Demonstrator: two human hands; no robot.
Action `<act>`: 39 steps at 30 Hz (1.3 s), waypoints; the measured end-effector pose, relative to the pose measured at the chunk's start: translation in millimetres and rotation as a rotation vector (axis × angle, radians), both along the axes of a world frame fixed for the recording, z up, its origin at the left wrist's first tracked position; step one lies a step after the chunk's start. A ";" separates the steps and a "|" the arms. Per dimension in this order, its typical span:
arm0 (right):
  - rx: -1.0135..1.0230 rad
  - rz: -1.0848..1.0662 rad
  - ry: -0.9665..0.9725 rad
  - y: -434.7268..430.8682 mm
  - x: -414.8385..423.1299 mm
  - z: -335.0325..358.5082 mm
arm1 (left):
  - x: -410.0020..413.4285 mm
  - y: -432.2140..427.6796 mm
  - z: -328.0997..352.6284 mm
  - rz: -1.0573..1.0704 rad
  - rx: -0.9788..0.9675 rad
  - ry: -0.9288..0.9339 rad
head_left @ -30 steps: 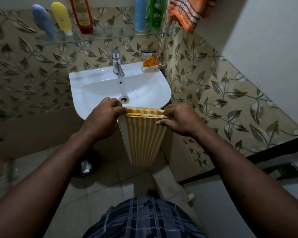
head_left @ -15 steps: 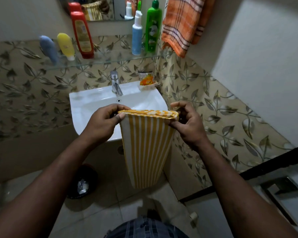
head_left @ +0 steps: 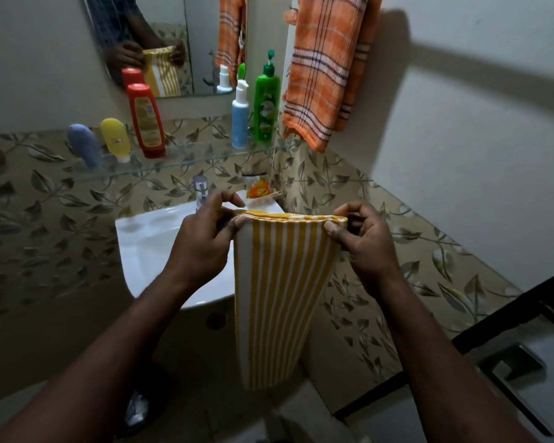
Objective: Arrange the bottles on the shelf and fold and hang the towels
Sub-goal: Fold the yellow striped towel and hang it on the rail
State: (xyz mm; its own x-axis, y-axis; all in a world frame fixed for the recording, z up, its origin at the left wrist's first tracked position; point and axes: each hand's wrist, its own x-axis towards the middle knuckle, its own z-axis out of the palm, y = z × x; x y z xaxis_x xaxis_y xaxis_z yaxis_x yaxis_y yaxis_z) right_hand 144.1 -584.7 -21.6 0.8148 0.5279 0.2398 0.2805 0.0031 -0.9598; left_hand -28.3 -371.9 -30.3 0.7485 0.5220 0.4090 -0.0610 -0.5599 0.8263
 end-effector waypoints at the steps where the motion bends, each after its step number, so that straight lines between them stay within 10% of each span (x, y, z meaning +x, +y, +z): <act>1: 0.037 -0.035 -0.016 0.6 -0.5 4.7 | 3.3 -0.9 6.4 -0.019 0.003 -0.033; 17: 0.212 -0.334 -0.433 -6.8 3.6 75.3 | 65.7 12.0 72.6 -0.230 0.438 -0.229; 24: 0.242 -0.416 -0.505 -5.8 51.8 126.5 | 112.5 17.4 126.3 -0.517 0.054 -0.260; 39: 0.195 -0.619 -0.731 -12.9 74.7 205.0 | 199.0 48.6 203.7 -0.855 -0.157 -0.373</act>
